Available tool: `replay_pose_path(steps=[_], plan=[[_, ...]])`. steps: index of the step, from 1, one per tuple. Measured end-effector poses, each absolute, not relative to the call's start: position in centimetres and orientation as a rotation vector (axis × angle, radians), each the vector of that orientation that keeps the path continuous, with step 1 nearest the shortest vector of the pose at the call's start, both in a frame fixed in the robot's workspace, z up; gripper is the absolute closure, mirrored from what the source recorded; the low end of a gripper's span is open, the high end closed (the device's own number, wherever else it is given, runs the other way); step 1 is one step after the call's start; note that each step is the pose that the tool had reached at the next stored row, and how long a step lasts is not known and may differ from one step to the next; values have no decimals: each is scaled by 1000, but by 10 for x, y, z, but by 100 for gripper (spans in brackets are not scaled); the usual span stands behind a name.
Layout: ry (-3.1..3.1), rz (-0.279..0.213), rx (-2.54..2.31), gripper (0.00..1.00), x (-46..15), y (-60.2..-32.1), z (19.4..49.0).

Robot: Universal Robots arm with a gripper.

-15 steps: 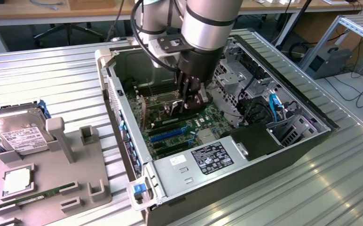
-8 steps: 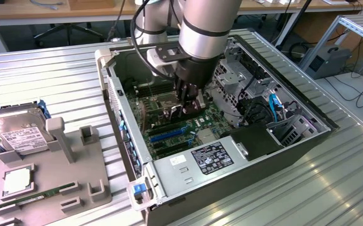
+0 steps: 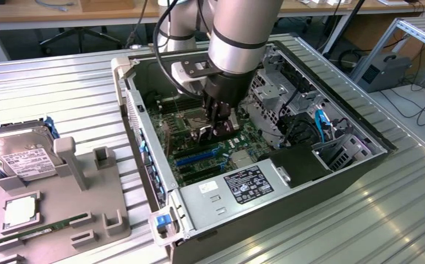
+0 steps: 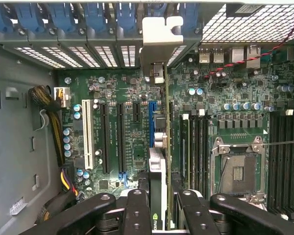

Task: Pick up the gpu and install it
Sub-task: 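Insert the gpu into the slot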

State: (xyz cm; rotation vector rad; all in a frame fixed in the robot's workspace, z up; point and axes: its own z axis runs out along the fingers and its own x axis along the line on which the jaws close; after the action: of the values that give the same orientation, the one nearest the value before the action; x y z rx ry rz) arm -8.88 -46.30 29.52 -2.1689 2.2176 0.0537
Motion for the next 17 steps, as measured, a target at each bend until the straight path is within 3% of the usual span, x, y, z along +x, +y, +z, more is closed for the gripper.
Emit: replay_pose_path(steps=[17], plan=[[2231,24,-2182,73,-89,-462,291]])
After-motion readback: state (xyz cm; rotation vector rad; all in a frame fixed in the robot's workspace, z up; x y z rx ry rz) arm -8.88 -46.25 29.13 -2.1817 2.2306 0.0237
